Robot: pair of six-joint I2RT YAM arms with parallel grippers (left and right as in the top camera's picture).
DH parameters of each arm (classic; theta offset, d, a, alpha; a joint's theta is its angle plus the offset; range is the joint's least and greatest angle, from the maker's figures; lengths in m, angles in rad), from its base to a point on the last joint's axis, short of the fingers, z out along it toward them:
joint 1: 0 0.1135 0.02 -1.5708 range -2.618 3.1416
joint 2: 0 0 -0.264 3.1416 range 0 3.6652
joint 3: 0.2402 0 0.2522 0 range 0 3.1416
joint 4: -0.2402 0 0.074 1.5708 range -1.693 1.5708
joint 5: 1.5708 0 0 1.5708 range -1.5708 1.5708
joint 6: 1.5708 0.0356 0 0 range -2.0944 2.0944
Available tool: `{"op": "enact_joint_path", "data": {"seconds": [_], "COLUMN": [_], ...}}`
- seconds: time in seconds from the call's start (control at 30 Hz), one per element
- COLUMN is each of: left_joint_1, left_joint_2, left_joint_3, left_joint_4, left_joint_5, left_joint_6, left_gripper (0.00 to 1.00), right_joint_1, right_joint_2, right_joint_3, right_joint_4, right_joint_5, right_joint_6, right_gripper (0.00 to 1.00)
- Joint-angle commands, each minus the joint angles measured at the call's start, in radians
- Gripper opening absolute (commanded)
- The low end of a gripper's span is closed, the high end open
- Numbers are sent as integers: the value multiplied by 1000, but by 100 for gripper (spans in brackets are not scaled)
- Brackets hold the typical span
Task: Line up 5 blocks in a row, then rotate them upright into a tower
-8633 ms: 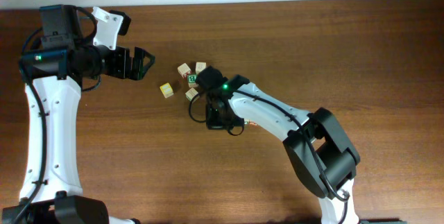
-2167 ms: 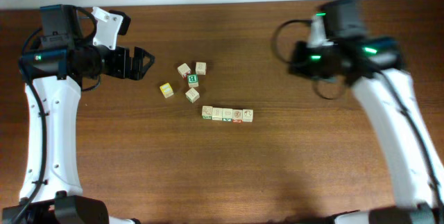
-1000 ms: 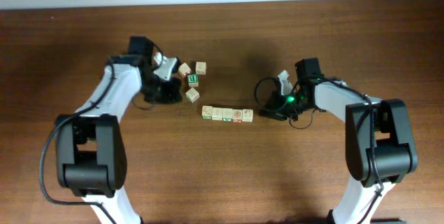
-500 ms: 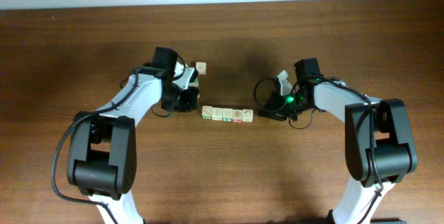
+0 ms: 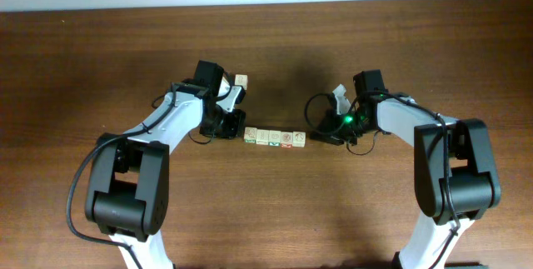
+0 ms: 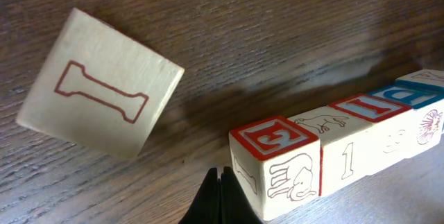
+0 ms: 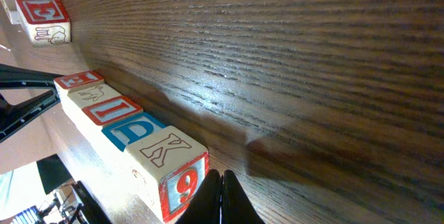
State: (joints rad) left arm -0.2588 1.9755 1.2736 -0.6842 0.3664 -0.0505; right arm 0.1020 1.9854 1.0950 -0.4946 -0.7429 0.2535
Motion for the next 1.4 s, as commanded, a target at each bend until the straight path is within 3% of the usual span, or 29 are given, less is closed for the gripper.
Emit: {"op": "enact_joint_path", "data": {"seconds": [0.0,1.03,1.17,1.37], "left_joint_1": [-2,-3,-3,-3], "left_joint_2": [6,6,6,6], "left_joint_3": [-13,-13,-13,-13], "left_joint_4": [21,18,18,18], "left_joint_5": [32,83,82,82], "left_joint_6": [-13,-13,-14,-13], "left_gripper": [0,0,0,0], "right_joint_1": [3,50,50,77], "right_joint_2": [13,13,13,13], "right_joint_3": [-9,-9,-9,-9], "right_joint_4": [2,1,-71,-78], "right_joint_5": [-6,-143,-19,-20], "right_joint_6": [-10,-11,70,77], "right_gripper": [4,4,4,4]}}
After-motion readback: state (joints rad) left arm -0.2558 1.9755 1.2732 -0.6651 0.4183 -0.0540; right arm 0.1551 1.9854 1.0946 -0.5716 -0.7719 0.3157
